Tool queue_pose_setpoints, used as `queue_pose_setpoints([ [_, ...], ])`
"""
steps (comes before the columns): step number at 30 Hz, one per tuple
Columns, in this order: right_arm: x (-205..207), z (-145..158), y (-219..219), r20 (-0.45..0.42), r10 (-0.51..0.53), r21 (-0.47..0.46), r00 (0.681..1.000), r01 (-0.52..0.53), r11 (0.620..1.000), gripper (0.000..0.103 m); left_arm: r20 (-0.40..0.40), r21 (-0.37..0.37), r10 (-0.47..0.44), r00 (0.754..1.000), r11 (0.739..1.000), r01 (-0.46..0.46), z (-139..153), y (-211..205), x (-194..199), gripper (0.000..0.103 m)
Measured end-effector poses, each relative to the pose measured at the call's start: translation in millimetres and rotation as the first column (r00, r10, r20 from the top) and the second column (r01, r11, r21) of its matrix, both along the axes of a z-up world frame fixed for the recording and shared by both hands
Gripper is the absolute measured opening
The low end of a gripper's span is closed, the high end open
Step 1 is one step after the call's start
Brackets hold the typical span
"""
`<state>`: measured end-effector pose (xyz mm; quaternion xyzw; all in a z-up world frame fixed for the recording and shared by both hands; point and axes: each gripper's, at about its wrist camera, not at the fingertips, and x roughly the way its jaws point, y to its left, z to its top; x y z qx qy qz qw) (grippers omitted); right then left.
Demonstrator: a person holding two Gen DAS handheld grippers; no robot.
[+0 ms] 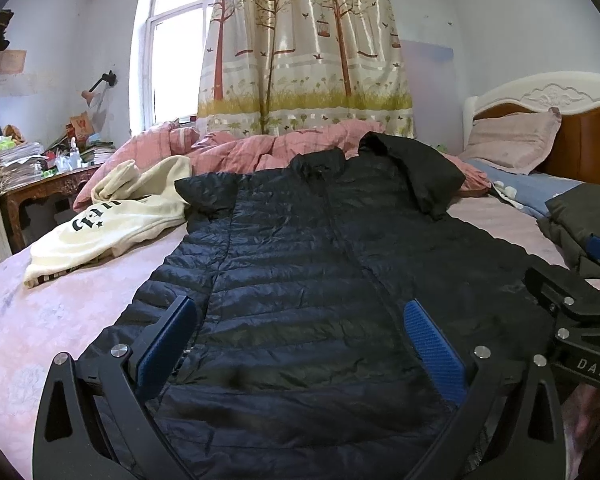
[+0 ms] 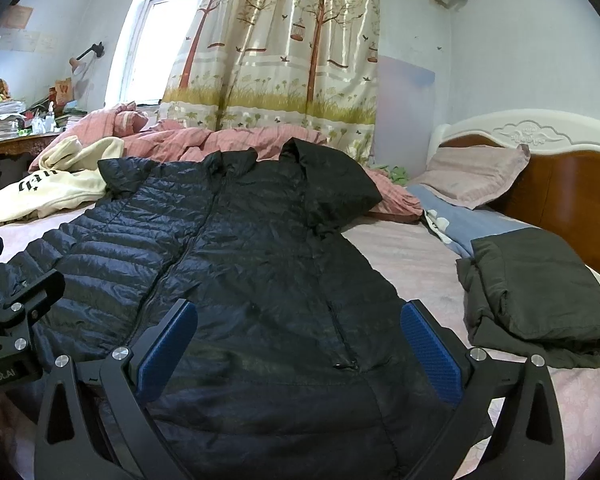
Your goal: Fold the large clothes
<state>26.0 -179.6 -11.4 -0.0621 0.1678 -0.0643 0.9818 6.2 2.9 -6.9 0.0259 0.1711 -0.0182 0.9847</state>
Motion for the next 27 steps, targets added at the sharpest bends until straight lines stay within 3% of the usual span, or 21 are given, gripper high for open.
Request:
queue_pose_setpoints([
  [12,3.2,-0.2,-3.7,-0.031,-0.001,0.026,1.0,0.002,1.0,0.097,-0.007,-0.004,-0.002,1.0,1.0,0.002,1.8,3.0,2.0,0.102],
  [24,7.0,-0.6,-5.5,-0.044,-0.004,0.021,0.999,0.005,1.0,0.097,-0.003,0.017,0.031,1.0,0.999,-0.031,1.4,-2.0,-1.8,0.103],
  [27,7.6,-2.2,-4.5,-0.054,-0.013,0.013,0.998,0.014,1.0,0.103,-0.013,0.023,0.035,0.999,0.999,-0.034,0.5,-2.3,-0.6,0.103],
])
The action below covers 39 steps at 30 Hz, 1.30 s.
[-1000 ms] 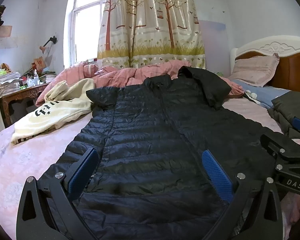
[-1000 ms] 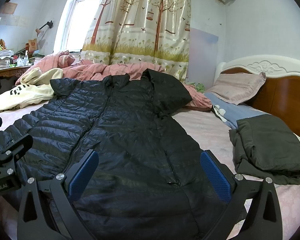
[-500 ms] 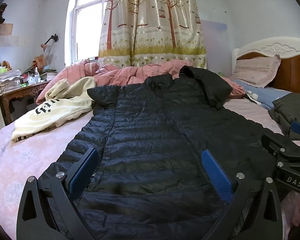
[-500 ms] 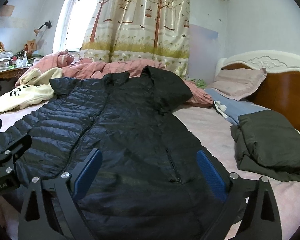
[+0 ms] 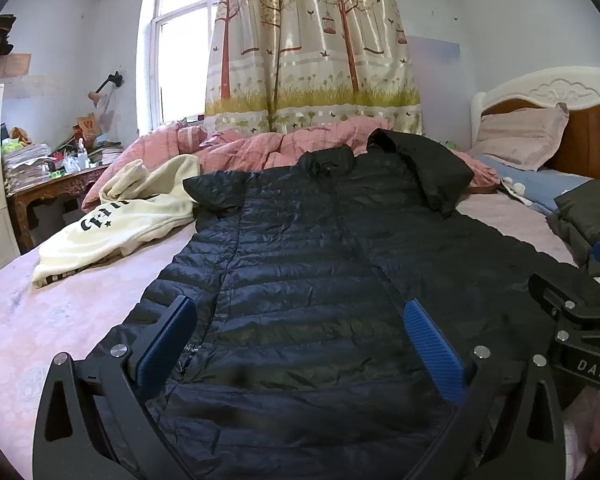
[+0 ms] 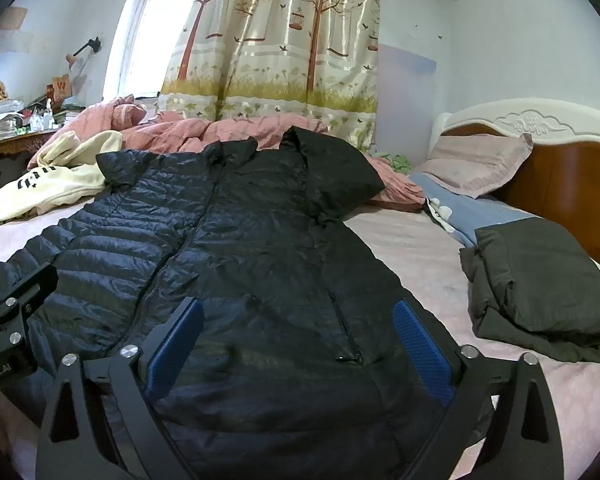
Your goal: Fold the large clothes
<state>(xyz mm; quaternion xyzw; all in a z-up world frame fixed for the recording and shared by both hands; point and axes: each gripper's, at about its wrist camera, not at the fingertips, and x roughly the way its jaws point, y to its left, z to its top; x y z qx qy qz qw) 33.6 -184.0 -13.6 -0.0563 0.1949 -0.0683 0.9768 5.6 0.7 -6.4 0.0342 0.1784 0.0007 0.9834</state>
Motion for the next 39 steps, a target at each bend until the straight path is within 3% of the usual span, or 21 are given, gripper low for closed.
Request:
queue_pose_setpoints([
  [5,5.4,-3.1,7.8,-0.04,0.023,-0.027,0.999,-0.024,0.999,0.103,-0.027,-0.009,0.011,1.0,1.0,-0.011,-1.2,3.5,4.8,0.103],
  [16,4.2,-0.7,10.9,-0.038,0.022,-0.032,0.999,-0.024,0.999,0.103,-0.01,-0.008,0.009,1.0,1.0,-0.01,0.7,4.7,4.3,0.103],
  [27,-24.1,17.1,-8.6,0.004,0.072,0.043,0.997,-0.072,0.996,0.103,0.083,-0.074,-0.038,0.996,0.996,0.044,30.9,18.7,-27.5,0.103],
  [39,-63.6,51.2,-15.5,0.091,0.068,0.05,0.994,-0.072,0.996,0.103,0.166,-0.032,-0.035,0.985,0.999,0.041,51.8,18.8,-58.3,0.103],
])
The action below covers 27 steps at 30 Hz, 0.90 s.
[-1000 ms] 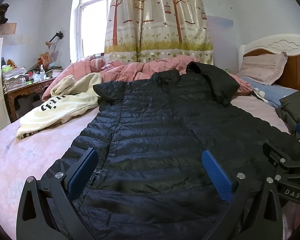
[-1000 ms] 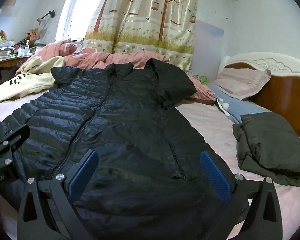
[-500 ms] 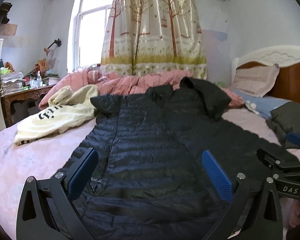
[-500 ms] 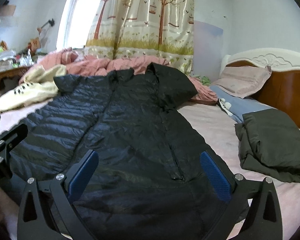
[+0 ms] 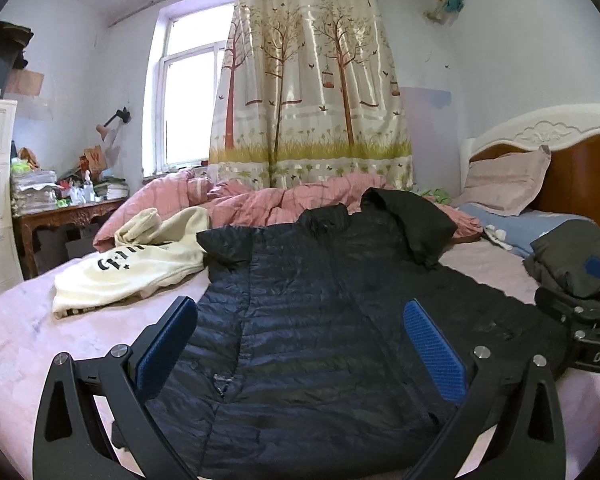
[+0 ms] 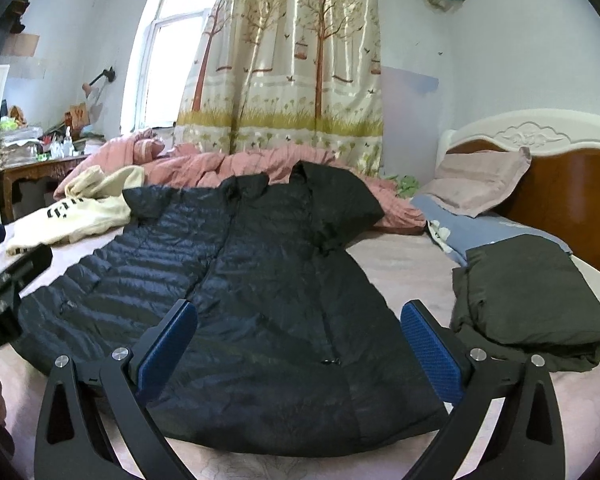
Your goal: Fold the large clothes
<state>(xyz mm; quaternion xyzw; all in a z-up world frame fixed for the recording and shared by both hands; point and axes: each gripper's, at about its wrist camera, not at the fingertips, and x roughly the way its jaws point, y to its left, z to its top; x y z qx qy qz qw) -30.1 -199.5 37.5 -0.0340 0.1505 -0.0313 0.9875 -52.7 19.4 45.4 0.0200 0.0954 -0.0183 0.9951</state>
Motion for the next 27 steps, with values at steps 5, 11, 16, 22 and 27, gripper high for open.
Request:
queue_pose_setpoints([
  [5,-0.9,-1.5,-4.4,-0.01,0.003,0.0,1.0,-0.003,1.0,0.103,0.008,-0.015,0.002,1.0,1.0,-0.002,2.2,3.9,-1.4,0.103],
  [11,-0.9,4.1,-19.4,-0.021,0.059,0.057,0.998,-0.058,0.997,0.098,0.0,-0.001,-0.012,1.0,1.0,0.012,2.1,3.9,-5.9,0.103],
  [16,-27.8,4.9,-54.7,-0.031,0.02,0.07,0.999,-0.018,0.997,0.097,-0.013,0.035,0.031,0.999,0.999,-0.031,4.1,23.7,-21.6,0.103],
  [22,-33.3,-10.8,-134.7,-0.22,-0.075,0.199,0.973,0.12,0.973,0.089,-0.233,0.08,0.147,0.961,0.988,-0.132,-12.2,82.2,-7.5,0.096],
  [27,-11.9,-39.6,-179.0,-0.367,0.011,0.359,0.93,0.131,0.924,0.084,-0.411,-0.05,0.16,0.897,0.979,-0.198,-37.9,144.9,13.5,0.095],
])
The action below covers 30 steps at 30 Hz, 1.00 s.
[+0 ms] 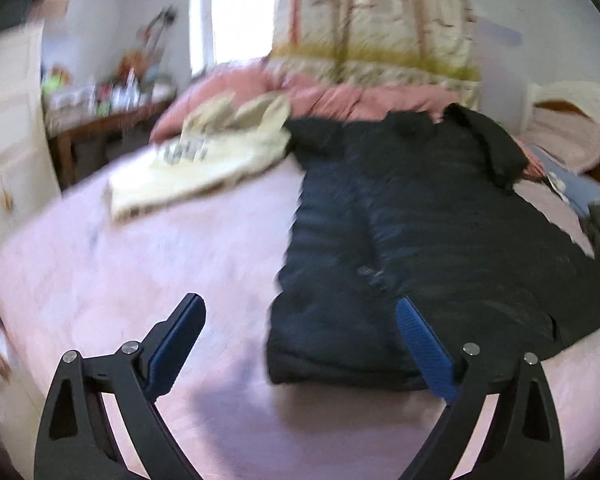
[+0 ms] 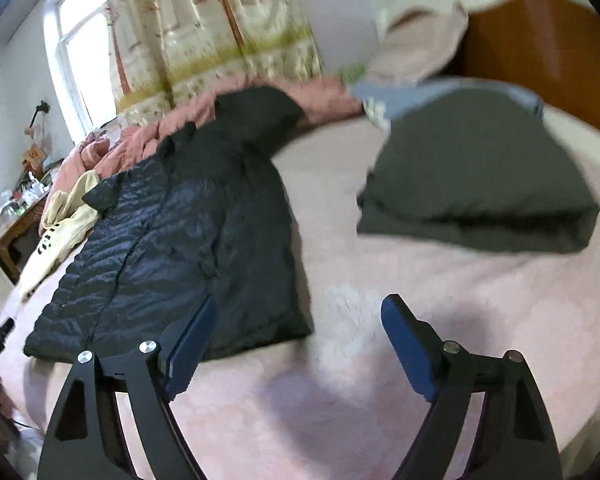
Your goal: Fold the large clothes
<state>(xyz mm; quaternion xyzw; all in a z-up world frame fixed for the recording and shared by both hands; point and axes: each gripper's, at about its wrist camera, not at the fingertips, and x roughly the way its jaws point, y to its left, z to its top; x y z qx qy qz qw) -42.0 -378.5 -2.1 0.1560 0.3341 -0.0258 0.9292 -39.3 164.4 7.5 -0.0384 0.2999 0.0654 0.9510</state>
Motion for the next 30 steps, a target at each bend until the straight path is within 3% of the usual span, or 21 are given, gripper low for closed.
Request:
queue_pose_setpoints([
  [1,5.3,-5.2,-0.3,-0.017,0.022,0.015,1.0,-0.022,1.0,0.082,-0.026,-0.024,0.008,1.0,1.0,-0.009,-5.6,7.4,4.3,0.095],
  [4,26.4,-25.1,4.6,-0.076,0.097,0.06,0.992,-0.093,0.994,0.077,-0.106,0.013,-0.013,0.994,1.0,0.014,-24.3,13.2,15.9,0.095],
  [6,38.6,-38.5,10.1,-0.108,0.115,0.065,0.987,-0.109,0.992,0.071,-0.168,-0.048,-0.067,0.983,0.997,0.06,-34.8,17.4,27.5,0.089],
  [9,53.6,-48.6,20.4,-0.137,0.157,0.055,0.978,-0.15,0.987,0.05,-0.269,-0.162,-0.147,0.952,0.981,0.106,-55.5,19.0,46.8,0.067],
  [10,55.9,-49.1,26.1,-0.14,0.192,0.055,0.971,-0.186,0.981,0.035,-0.274,-0.17,-0.163,0.948,0.978,0.12,-57.1,16.3,50.1,0.055],
  [11,57.7,-50.0,30.4,-0.146,0.21,0.055,0.967,-0.204,0.977,0.016,-0.261,-0.166,-0.182,0.948,0.976,0.141,-55.3,11.6,50.1,0.031],
  [13,53.9,-50.0,37.7,-0.137,0.202,0.019,0.97,-0.202,0.979,0.008,-0.23,-0.149,-0.221,0.948,0.97,0.19,-47.4,-0.4,44.8,0.011],
  [15,42.5,-39.7,40.6,-0.089,0.182,-0.015,0.979,-0.184,0.983,0.007,-0.186,-0.098,-0.207,0.961,0.977,0.191,-35.9,-5.8,31.8,0.008],
  [18,11.7,-12.8,43.0,-0.001,0.16,-0.023,0.987,-0.16,0.987,0.006,-0.076,-0.092,-0.2,0.977,0.977,0.193,-7.3,-2.1,-1.7,0.007],
  [25,-94.6,49.1,63.2,0.159,0.165,-0.118,0.973,-0.147,0.982,0.006,0.066,-0.015,-0.214,0.975,0.976,0.215,61.2,1.7,-98.3,0.006],
  [27,-112.0,63.4,69.0,0.186,0.16,-0.148,0.969,-0.134,0.98,0.006,0.081,-0.001,-0.196,0.977,0.98,0.197,71.7,5.4,-107.8,0.006],
  [30,-105.7,79.0,64.8,0.202,0.134,-0.141,0.97,-0.107,0.984,0.006,0.089,0.004,-0.163,0.983,0.987,0.163,83.0,5.4,-94.6,0.007],
])
